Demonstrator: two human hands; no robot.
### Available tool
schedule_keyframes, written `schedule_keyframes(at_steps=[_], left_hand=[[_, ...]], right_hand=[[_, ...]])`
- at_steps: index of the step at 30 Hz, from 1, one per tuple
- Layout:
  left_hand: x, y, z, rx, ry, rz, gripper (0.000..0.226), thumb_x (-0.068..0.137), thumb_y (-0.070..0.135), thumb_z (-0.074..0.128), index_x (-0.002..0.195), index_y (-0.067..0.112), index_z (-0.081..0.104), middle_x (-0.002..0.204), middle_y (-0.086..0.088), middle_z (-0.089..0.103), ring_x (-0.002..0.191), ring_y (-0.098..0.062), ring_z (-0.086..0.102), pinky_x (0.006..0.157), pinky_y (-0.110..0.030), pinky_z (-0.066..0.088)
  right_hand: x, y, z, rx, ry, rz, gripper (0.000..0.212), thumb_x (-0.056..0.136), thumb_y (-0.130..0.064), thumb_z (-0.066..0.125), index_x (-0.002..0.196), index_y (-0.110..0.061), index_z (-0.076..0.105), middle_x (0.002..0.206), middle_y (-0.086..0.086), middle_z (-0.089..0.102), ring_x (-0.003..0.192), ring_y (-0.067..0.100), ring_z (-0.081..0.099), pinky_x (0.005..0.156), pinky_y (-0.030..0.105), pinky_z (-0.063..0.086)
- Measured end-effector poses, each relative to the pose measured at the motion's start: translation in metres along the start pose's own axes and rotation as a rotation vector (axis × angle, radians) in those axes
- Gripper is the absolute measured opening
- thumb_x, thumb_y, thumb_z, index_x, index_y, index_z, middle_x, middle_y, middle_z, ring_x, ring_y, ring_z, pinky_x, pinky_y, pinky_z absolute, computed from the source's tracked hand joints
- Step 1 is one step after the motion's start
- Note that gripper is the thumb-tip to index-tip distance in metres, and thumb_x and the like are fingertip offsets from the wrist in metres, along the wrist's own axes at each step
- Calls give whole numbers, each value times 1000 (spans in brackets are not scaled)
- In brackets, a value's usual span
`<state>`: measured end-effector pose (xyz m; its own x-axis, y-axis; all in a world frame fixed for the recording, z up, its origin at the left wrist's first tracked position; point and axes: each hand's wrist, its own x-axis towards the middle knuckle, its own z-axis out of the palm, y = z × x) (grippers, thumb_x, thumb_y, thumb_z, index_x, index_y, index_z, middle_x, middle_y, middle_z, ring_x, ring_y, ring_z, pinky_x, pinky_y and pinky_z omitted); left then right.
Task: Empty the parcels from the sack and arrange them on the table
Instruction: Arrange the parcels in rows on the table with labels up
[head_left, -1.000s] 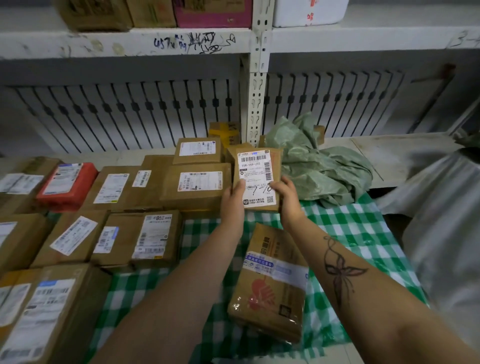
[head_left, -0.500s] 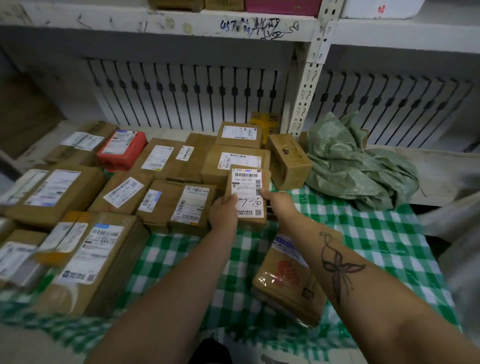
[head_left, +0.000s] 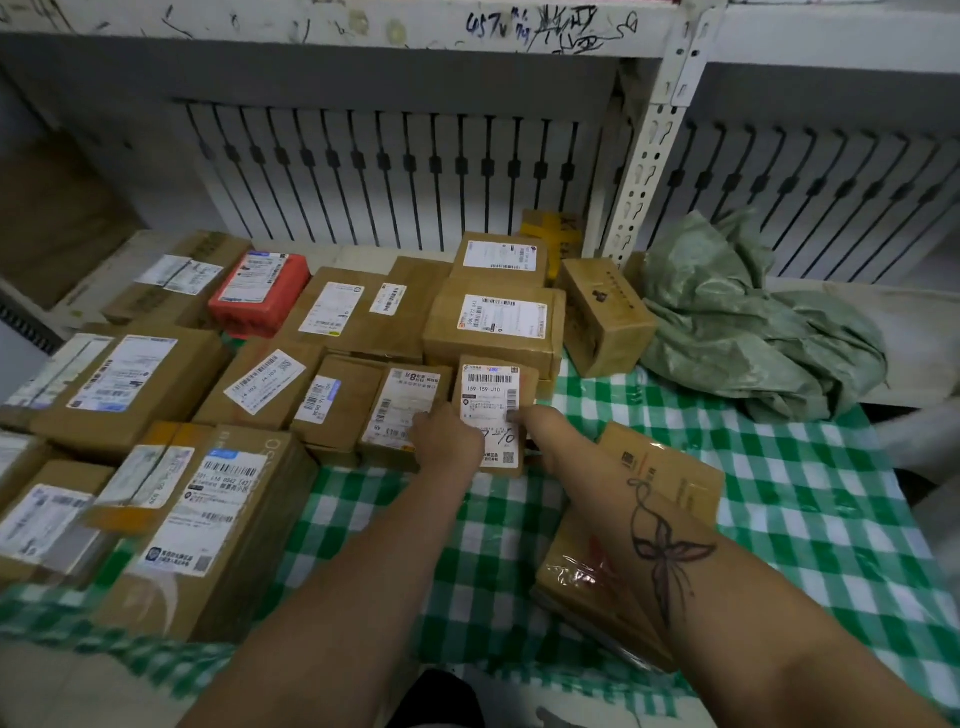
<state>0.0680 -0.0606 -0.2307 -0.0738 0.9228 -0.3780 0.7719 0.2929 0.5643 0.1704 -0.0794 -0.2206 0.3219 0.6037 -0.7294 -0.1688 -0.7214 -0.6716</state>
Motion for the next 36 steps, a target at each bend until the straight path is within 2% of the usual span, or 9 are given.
schedule_keyframes(at_steps=[10,13,18,20,22,26,29,33,36], left_hand=[[18,17,5,70,56,5,48,86,23,56,131,15,41,133,-15,41,126,-33,36,106,-45,30],[23,28,11,-13,88,148,43,88,23,54,129,17,43,134,-13,42,125,-31,37,105,-45,33],[31,62,19,-190,79,305,37,89,16,53,126,15,52,132,-8,47,127,-27,39,107,-38,35],[34,75,24,-211,70,320,38,89,13,52,127,15,52,132,-9,48,128,-25,37,108,-38,35],[38,88,29,-233,53,355,39,88,9,52,127,14,52,132,-9,48,128,-25,37,106,-36,35],[46,111,42,-362,-35,404,34,89,2,50,121,10,56,125,-9,50,115,-22,51,97,-29,43],[53,125,53,-387,-94,408,31,91,2,49,120,8,56,118,-8,59,107,-17,57,86,-21,43],[55,142,60,-419,-142,393,31,93,2,46,121,8,56,120,-6,60,112,-18,55,86,-19,39],[57,150,65,-419,-196,357,30,92,3,46,120,9,56,121,-6,59,114,-19,54,88,-21,40]], right_hand=[[18,-9,-7,-92,122,6,26,98,-22,43,75,-11,49,74,4,54,65,17,51,76,32,47],[32,-17,-15,-123,274,-139,16,95,-19,43,98,-10,56,95,8,57,84,21,54,78,32,46],[39,-40,-42,-20,427,-287,31,90,-14,49,121,-9,53,108,6,56,81,17,53,57,21,40],[44,-47,-50,-30,468,-313,43,84,-16,52,127,-10,50,123,11,55,103,28,57,80,32,52],[49,-53,-60,-117,501,-296,53,83,-14,52,134,-10,42,136,14,46,121,35,49,102,44,43],[61,-60,-82,-512,537,-342,75,88,-12,49,152,-17,9,160,3,0,144,31,17,116,46,24],[75,-63,-92,-733,509,-377,77,92,-14,45,152,-18,-3,161,2,-2,148,26,3,118,47,17],[80,-62,-97,-911,606,-418,58,91,-28,46,145,-19,30,145,14,36,136,32,30,112,44,24],[84,-59,-97,-984,646,-375,49,88,-44,45,134,-27,46,142,17,30,134,39,24,113,50,15]])
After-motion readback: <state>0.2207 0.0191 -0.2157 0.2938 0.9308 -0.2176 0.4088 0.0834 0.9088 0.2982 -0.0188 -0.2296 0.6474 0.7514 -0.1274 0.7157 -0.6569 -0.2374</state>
